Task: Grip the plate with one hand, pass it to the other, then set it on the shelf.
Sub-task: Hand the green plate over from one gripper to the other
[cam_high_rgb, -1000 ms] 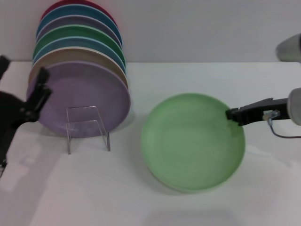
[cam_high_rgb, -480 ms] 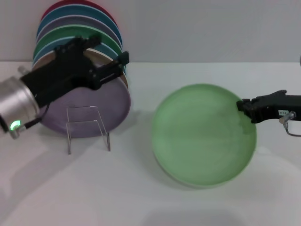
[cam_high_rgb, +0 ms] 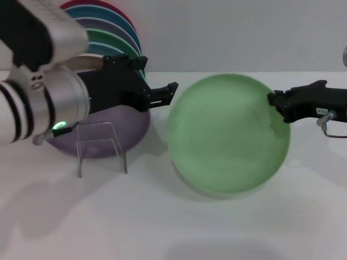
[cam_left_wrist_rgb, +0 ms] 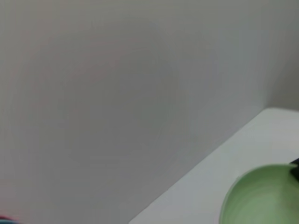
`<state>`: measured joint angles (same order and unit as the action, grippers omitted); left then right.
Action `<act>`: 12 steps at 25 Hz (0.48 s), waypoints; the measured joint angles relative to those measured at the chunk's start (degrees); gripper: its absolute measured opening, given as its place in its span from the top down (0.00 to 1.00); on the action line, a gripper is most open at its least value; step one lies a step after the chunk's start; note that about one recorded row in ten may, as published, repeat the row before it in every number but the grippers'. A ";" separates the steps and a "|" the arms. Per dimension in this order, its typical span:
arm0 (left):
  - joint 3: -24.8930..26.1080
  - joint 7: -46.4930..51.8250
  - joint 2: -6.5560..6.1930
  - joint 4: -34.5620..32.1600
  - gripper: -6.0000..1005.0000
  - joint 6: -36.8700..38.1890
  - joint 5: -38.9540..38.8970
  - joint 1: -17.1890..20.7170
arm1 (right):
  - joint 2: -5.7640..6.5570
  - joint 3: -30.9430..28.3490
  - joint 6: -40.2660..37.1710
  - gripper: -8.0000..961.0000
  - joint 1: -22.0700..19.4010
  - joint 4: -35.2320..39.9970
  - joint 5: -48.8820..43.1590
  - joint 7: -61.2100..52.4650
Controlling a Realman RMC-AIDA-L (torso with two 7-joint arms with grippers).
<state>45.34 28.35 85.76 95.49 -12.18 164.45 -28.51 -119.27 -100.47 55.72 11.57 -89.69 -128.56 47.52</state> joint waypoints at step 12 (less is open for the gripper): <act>43.21 -76.23 34.09 0.07 0.34 -39.59 -32.60 9.99 | 0.14 1.96 -0.35 0.93 -0.87 0.04 0.41 0.23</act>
<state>88.55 -47.88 119.85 95.56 -51.77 131.85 -18.52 -119.13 -98.52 55.37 10.70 -89.66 -128.15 47.75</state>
